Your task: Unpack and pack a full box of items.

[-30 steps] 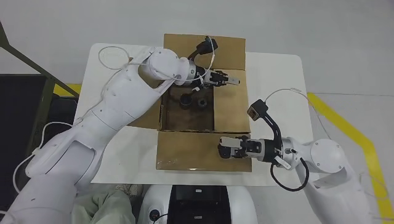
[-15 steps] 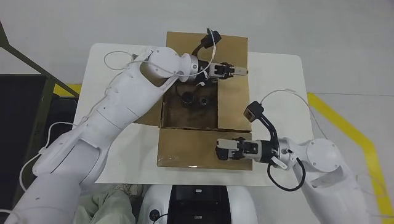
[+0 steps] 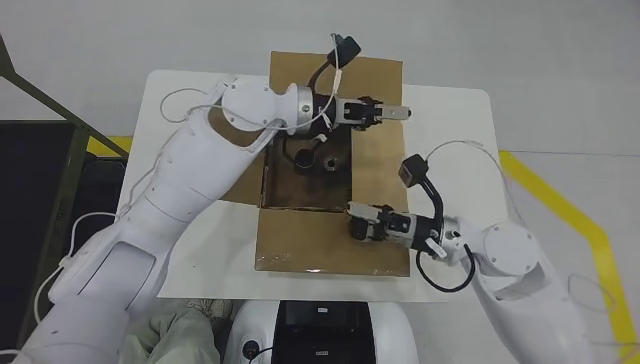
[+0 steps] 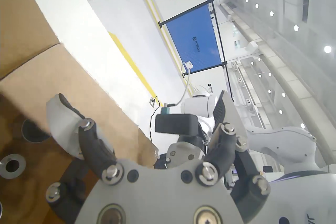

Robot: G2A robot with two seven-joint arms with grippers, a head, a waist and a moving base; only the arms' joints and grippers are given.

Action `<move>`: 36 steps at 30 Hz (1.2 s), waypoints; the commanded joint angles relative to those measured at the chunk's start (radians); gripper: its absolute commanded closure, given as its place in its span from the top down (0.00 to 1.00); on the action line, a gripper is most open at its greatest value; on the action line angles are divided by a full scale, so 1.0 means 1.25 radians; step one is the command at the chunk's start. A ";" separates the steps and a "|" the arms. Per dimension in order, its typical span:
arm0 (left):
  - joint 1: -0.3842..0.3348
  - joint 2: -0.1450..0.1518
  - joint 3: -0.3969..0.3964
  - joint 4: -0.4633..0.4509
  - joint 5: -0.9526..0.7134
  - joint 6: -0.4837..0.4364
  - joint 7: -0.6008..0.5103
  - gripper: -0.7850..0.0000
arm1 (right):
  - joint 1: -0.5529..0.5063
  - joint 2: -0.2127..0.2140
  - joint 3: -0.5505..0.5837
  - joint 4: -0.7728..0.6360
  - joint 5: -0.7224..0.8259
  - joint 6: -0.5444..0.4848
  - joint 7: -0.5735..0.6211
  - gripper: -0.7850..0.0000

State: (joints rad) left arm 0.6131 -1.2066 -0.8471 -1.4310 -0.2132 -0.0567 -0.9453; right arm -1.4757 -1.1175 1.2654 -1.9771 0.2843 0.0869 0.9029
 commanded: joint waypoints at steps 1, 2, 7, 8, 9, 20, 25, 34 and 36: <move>0.002 0.000 -0.004 -0.004 -0.006 -0.002 -0.008 1.00 | -0.008 0.001 0.010 -0.003 -0.005 -0.026 -0.018 1.00; 0.002 0.000 -0.006 -0.006 -0.009 -0.004 -0.012 1.00 | -0.014 0.002 0.015 -0.010 -0.012 -0.037 -0.027 1.00; 0.000 0.006 -0.018 -0.010 0.029 0.012 -0.051 1.00 | -0.043 0.008 0.033 -0.040 -0.030 -0.038 -0.031 1.00; -0.001 0.008 -0.018 -0.007 0.040 0.027 -0.059 1.00 | -0.047 0.009 0.037 -0.044 -0.028 -0.036 -0.027 1.00; -0.002 0.008 -0.017 -0.002 0.048 0.042 -0.065 1.00 | -0.050 0.010 0.040 -0.048 -0.026 -0.033 -0.023 1.00; -0.008 -0.005 0.044 0.086 0.127 0.092 -0.062 1.00 | -0.063 0.017 0.050 -0.071 -0.024 -0.019 -0.013 1.00; -0.009 -0.017 0.065 0.124 0.125 0.083 -0.039 1.00 | -0.065 0.020 0.052 -0.069 -0.019 -0.020 -0.014 1.00; -0.010 -0.036 0.056 0.151 0.074 -0.018 0.038 1.00 | -0.060 0.023 0.043 -0.060 -0.016 -0.013 -0.006 1.00; -0.007 -0.035 0.046 0.149 0.068 -0.033 0.044 1.00 | -0.057 0.024 0.038 -0.058 -0.015 -0.007 -0.001 1.00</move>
State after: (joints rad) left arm 0.6021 -1.2514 -0.7830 -1.2437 -0.1261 -0.0904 -0.8923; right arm -1.5488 -1.0882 1.3158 -2.0503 0.2643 0.0739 0.8981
